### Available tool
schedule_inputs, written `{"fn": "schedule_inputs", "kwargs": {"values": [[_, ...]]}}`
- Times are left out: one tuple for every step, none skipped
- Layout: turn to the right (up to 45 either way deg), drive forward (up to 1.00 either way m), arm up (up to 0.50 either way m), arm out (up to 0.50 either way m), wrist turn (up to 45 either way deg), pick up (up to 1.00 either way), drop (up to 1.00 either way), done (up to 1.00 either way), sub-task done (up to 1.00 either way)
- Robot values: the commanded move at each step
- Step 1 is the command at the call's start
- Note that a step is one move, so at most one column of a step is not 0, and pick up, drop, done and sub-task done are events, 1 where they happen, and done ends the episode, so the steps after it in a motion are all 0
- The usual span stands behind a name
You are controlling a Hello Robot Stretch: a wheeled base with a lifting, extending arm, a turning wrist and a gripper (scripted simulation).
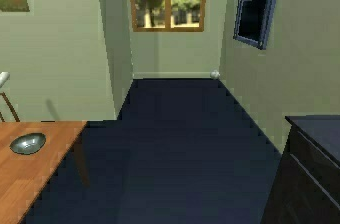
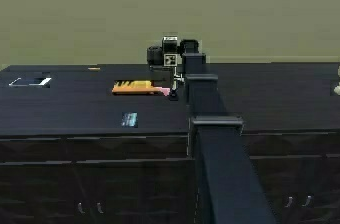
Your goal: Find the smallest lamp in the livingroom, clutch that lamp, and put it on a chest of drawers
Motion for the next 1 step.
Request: {"fn": "schedule_inputs", "kwargs": {"values": [[0.0,0.00,0.00,0.00,0.0,0.00,0.00,1.00,0.00]]}}
